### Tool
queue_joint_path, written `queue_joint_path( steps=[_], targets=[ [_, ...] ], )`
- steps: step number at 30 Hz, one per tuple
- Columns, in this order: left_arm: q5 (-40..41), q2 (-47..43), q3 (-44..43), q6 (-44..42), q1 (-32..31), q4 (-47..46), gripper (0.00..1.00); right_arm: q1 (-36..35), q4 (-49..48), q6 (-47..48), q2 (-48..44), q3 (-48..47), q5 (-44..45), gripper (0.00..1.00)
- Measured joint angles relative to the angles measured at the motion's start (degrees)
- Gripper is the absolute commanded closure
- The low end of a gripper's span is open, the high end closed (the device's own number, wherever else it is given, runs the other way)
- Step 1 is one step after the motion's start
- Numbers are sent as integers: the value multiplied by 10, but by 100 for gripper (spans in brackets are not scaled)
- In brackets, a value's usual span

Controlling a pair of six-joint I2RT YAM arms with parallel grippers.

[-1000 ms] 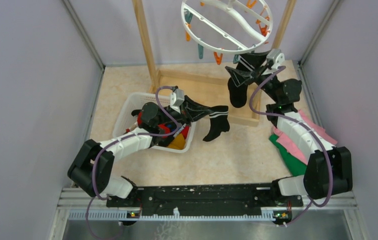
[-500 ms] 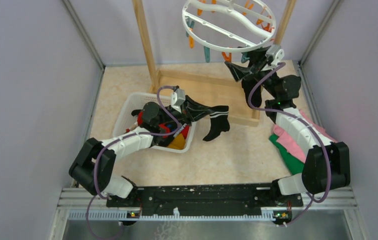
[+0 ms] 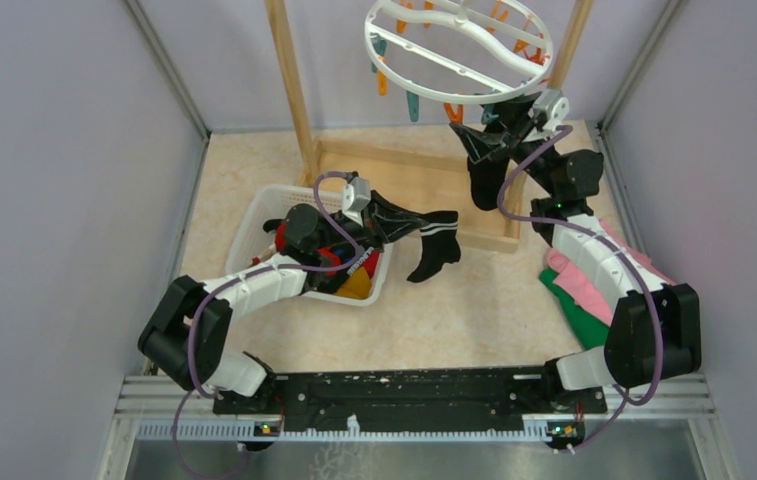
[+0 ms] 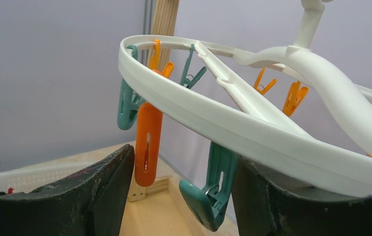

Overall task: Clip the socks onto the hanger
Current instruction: Pick up the sock from the bin.

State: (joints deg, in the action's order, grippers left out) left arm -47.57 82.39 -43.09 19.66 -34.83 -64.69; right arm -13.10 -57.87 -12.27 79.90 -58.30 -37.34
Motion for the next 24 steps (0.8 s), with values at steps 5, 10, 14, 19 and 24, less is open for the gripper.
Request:
queue_joint_path(
  steps=[5, 10, 14, 19, 24],
  targets=[
    [0, 0, 0, 2, 0, -1, 100, 0, 0, -4, -2, 0, -1, 31],
    [0, 0, 0, 4, 0, -1, 100, 0, 0, -5, -12, 1, -1, 31],
    [0, 0, 0, 6, 0, -1, 100, 0, 0, -5, -18, 1, -3, 32],
    [0, 0, 0, 9, 0, -1, 100, 2, 0, -5, -19, 2, -4, 32],
    [0, 0, 0, 12, 0, -1, 100, 5, 1, -7, -22, 5, -5, 32]
  ],
)
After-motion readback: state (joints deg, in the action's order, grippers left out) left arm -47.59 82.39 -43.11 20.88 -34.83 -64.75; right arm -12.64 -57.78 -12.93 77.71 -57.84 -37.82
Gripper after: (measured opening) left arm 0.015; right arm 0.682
